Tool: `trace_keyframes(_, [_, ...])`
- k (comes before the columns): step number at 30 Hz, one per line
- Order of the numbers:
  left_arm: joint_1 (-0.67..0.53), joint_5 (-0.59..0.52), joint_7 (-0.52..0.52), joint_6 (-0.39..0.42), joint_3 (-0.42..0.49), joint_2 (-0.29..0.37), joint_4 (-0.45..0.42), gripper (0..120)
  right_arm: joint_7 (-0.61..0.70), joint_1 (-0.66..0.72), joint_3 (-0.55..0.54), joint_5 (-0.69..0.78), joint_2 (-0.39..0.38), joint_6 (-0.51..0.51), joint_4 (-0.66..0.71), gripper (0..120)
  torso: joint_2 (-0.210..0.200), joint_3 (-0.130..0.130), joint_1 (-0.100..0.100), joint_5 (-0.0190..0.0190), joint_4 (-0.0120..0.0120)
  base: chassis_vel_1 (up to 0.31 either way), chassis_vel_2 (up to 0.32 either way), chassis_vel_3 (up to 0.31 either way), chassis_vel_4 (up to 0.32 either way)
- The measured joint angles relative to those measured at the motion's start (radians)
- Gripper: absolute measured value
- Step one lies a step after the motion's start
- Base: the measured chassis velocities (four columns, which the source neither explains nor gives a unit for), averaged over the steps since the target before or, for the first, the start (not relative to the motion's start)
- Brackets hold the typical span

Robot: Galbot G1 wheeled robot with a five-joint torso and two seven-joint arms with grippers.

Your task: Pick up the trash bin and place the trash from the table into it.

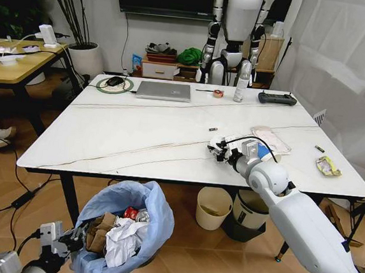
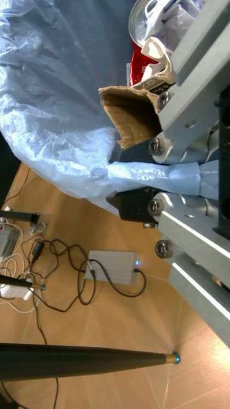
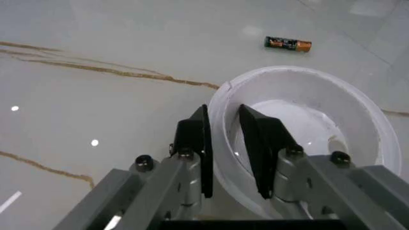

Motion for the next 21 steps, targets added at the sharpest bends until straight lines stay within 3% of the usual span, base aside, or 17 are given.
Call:
trace_keyframes(3, [-0.003, -0.002, 0.0, 0.0, 0.0, 0.001, 0.0, 0, 0.0, -0.002, -0.001, 0.002, -0.006, 0.001, 0.015, 5, 0.0, 0.0, 0.0, 0.0, -0.0001, 0.0, 0.0, 0.0, 0.0])
trace_keyframes(8, [-0.004, -0.003, 0.0, 0.0, 0.002, 0.003, 0.002, 0, 0.0, -0.009, 0.0, 0.045, -0.013, 0.026, 0.043, 1, 0.0, 0.0, 0.0, 0.0001, -0.0001, 0.0, 0.0, 0.0, 0.0])
trace_keyframes(13, [-0.002, -0.005, -0.001, 0.0, 0.001, 0.006, 0.0, 0, -0.016, -0.024, 0.01, 0.22, -0.028, 0.082, 0.13, 0, 0.0, 0.0, 0.0, -0.0001, 0.0001, 0.0, 0.0, 0.0, 0.0])
trace_keyframes(16, [0.003, -0.01, -0.001, 0.0, -0.006, 0.011, -0.006, 0, -0.042, -0.057, -0.003, 0.393, -0.052, 0.121, 0.268, 0, 0.0, 0.0, 0.0, 0.0, -0.0001, 0.0, 0.0, 0.0, 0.0])
trace_keyframes(18, [0.003, -0.01, -0.001, 0.0, -0.006, 0.011, -0.007, 0, -0.049, -0.064, -0.011, 0.419, -0.056, 0.13, 0.299, 0, 0.0, 0.0, 0.0, 0.0, -0.0001, 0.0, 0.0, 0.0, 0.0])
trace_keyframes(21, [0.006, -0.014, -0.002, 0.0, -0.01, 0.011, -0.013, 0, -0.074, -0.094, -0.093, 0.547, -0.067, 0.174, 0.452, 0, 0.0, 0.0, 0.0, -0.0002, -0.0001, 0.0, 0.0, 0.0, 0.0])
